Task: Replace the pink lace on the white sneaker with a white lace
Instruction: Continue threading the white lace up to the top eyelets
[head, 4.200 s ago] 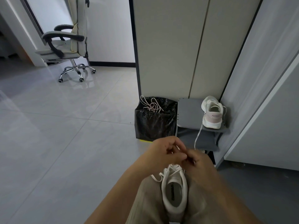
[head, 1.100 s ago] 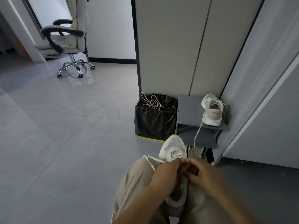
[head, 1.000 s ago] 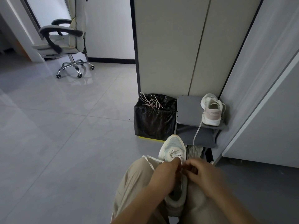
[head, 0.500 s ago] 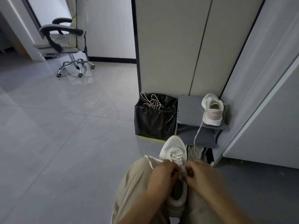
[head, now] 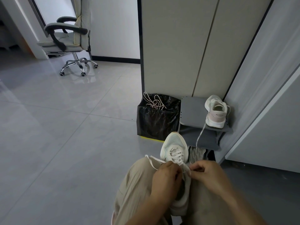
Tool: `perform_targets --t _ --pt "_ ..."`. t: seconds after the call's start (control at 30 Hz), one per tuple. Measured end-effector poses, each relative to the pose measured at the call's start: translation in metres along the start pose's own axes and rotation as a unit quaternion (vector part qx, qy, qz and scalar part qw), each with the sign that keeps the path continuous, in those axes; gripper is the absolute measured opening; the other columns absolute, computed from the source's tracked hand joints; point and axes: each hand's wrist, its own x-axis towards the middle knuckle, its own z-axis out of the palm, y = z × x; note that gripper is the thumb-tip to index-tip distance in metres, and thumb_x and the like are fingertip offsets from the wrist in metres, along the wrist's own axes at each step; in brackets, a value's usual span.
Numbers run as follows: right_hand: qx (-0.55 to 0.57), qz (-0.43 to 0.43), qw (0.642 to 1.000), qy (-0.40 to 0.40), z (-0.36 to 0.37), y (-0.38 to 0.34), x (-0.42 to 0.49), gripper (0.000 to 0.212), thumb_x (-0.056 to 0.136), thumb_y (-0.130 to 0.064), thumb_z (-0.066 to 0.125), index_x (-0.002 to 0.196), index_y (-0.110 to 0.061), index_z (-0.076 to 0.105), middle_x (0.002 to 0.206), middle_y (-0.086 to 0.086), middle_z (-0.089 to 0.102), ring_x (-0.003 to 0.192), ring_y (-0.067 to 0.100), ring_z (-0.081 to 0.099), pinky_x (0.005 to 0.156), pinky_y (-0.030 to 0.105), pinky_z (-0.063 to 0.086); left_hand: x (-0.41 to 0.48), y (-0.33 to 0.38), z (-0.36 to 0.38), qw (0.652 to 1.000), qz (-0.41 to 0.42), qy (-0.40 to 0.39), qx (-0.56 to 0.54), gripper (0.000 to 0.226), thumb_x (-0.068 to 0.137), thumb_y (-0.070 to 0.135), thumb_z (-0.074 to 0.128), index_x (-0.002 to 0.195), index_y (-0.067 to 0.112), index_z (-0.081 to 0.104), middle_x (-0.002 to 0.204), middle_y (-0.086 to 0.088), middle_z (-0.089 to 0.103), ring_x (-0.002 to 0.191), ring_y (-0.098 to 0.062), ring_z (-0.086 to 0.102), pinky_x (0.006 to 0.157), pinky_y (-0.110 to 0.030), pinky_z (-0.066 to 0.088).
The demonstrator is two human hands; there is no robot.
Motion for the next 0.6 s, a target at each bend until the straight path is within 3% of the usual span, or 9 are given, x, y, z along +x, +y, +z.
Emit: perform_targets --t 0.1,0.2,0.27,0.33,0.43,0.5,0.6 --pt "0.005 -0.017 1.0 0.009 0.002 -0.001 -0.004 0.01 0.074 -0.027 0.075 0.068 -0.031 0.068 0.071 -0.019 0.069 0.069 -0.004 0.063 0.072 0.025 0.052 0.003 -0.001 0.002 1.0 0.005 0.008 0.028 0.018 0.07 0.029 0.044 0.059 0.02 0.056 0.062 0.007 0.056 0.052 -0.009 0.053 0.042 -0.016 0.03" --pt "-0.001 -0.027 0.999 0.019 0.006 -0.002 -0.005 0.011 0.069 -0.043 0.073 0.064 -0.036 0.066 0.071 -0.022 0.068 0.069 -0.005 0.063 0.07 0.023 0.051 0.006 0.0 0.001 0.994 0.055 -0.008 0.09 0.015 0.061 0.026 0.063 0.051 0.022 0.053 0.055 0.01 0.051 0.045 -0.006 0.051 0.037 -0.015 0.03" --pt "-0.015 -0.039 0.999 0.026 0.008 -0.002 -0.005 0.018 0.074 -0.031 0.075 0.061 -0.037 0.063 0.068 -0.021 0.068 0.068 -0.004 0.062 0.068 0.02 0.049 0.01 0.001 0.0 0.98 0.094 -0.025 0.171 0.029 0.044 0.026 0.081 0.047 0.024 0.052 0.051 0.011 0.05 0.044 -0.002 0.05 0.039 -0.013 0.03" --pt "-0.037 -0.044 0.997 0.041 0.011 0.0 -0.005 0.024 0.076 -0.022 0.074 0.062 -0.036 0.061 0.066 -0.016 0.067 0.068 -0.003 0.06 0.065 0.018 0.047 0.013 0.002 -0.002 0.976 0.104 -0.022 0.189 0.033 0.038 0.027 0.085 0.047 0.025 0.053 0.051 0.012 0.051 0.044 -0.001 0.049 0.04 -0.012 0.03" --pt "-0.082 -0.048 0.994 0.05 0.014 0.005 -0.005 0.008 0.079 -0.028 0.071 0.074 -0.033 0.067 0.077 -0.011 0.068 0.071 0.001 0.06 0.071 0.026 0.05 0.014 0.0 0.002 0.982 0.114 -0.006 0.151 0.013 0.058 0.029 0.063 0.049 0.027 0.053 0.052 0.013 0.05 0.045 0.0 0.049 0.041 -0.013 0.029" --pt "-0.091 -0.047 0.994 0.038 0.01 0.011 -0.002 0.005 0.082 -0.033 0.066 0.079 -0.036 0.066 0.083 -0.014 0.067 0.077 0.0 0.06 0.075 0.028 0.051 0.013 -0.002 0.006 0.986 0.102 -0.011 0.129 0.018 0.065 0.031 0.044 0.051 0.027 0.055 0.054 0.014 0.051 0.045 0.001 0.049 0.041 -0.012 0.029" --pt "-0.072 -0.037 0.996 -0.024 -0.001 0.01 0.001 0.011 0.086 -0.024 0.063 0.082 -0.034 0.065 0.085 -0.015 0.068 0.082 -0.002 0.061 0.079 0.024 0.05 0.013 -0.002 0.006 0.992 0.072 -0.039 0.1 0.021 0.067 0.032 0.041 0.055 0.027 0.057 0.057 0.014 0.053 0.047 0.001 0.051 0.039 -0.01 0.028"
